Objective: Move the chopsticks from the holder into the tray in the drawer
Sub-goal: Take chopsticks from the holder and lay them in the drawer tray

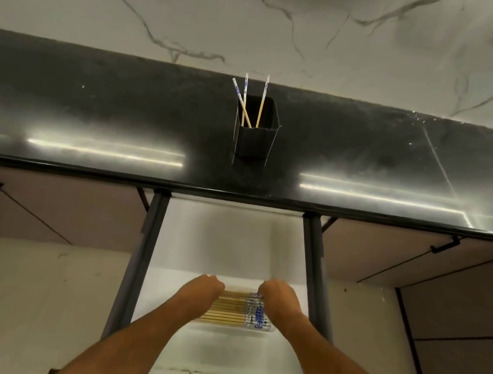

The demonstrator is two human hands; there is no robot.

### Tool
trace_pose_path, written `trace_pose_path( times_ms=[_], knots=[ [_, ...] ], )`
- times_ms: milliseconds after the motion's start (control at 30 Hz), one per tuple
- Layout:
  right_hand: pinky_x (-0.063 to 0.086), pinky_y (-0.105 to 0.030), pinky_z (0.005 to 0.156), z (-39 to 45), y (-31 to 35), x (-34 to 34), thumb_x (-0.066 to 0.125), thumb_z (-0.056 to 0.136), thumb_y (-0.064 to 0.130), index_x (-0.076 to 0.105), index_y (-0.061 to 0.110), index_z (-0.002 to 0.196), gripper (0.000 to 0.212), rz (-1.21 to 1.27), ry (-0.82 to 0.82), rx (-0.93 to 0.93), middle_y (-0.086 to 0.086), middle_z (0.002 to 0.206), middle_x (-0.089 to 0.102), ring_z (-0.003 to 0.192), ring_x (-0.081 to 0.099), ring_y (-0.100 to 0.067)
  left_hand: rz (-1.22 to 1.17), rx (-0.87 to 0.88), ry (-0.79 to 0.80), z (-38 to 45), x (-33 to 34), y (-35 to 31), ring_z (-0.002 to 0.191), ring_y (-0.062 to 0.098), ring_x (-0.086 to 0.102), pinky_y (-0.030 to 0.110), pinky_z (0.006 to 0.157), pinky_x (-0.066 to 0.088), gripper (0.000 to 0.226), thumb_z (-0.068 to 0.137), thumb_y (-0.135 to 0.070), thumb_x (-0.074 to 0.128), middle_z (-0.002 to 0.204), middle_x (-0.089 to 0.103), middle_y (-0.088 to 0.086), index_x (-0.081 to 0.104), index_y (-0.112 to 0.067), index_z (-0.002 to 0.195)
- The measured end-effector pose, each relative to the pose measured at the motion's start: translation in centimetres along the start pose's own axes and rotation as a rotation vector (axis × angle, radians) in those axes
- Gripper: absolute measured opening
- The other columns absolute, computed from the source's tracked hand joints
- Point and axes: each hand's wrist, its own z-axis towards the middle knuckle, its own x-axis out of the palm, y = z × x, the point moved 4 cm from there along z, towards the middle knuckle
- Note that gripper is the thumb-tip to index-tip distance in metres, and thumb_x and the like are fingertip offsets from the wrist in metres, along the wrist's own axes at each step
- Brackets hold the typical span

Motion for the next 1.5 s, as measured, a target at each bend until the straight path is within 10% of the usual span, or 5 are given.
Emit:
trace_pose_path(
  times_ms=[167,433,1500],
  knots=[
    [0.058,-0.026,0.082,-0.6,-0.6,2.5,0.071,0.093,0.039,0.072,0.015,0.109,0.029,0.018,-0.011,-0.068,-0.006,0.104,0.069,0.087,0.069,-0.018,-0.024,-0.028,0.026,0.0,3.2,-0.3,0.11,0.027,0.066,0.033,0.092,0.053,0.037,0.093,0.004,0.055,0.122,0.065,0.01,0.062,-0.014,0.125],
    [0.055,-0.031,0.089,0.2,0.0,5.2,0.068,0.094,0.014,0.071,0.009,0.118,0.024,-0.061,0.063,-0.12,-0.012,0.111,0.069,0.098,0.067,-0.025,-0.142,-0.093,0.084,0.8,5.3,0.4,0.106,0.028,0.067,0.035,0.093,0.055,0.023,0.1,-0.01,0.051,0.119,0.067,0.014,0.066,-0.006,0.116],
    [0.057,-0.031,0.095,1.5,-0.2,7.8,0.076,0.091,0.029,0.066,0.015,0.128,0.042,0.002,0.013,-0.178,-0.009,0.118,0.066,0.106,0.063,-0.022,-0.171,-0.19,-0.061,1.1,7.0,1.4,0.103,0.02,0.067,0.031,0.091,0.057,0.019,0.095,-0.011,0.062,0.117,0.068,0.006,0.068,-0.016,0.113]
  ],
)
